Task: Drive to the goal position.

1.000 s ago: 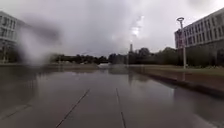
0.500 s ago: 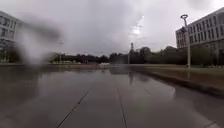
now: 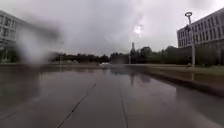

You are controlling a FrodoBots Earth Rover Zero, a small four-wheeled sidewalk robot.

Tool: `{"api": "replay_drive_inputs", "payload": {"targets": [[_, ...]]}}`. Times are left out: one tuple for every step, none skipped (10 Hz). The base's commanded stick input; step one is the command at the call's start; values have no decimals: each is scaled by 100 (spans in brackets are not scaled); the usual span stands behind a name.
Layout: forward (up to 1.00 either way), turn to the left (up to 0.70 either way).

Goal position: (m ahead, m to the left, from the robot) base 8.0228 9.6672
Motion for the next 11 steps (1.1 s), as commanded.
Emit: {"api": "replay_drive_inputs", "payload": {"targets": [[70,0],[70,0],[70,0],[70,0],[70,0],[70,0],[70,0],[70,0],[70,0],[70,0],[70,0]]}}
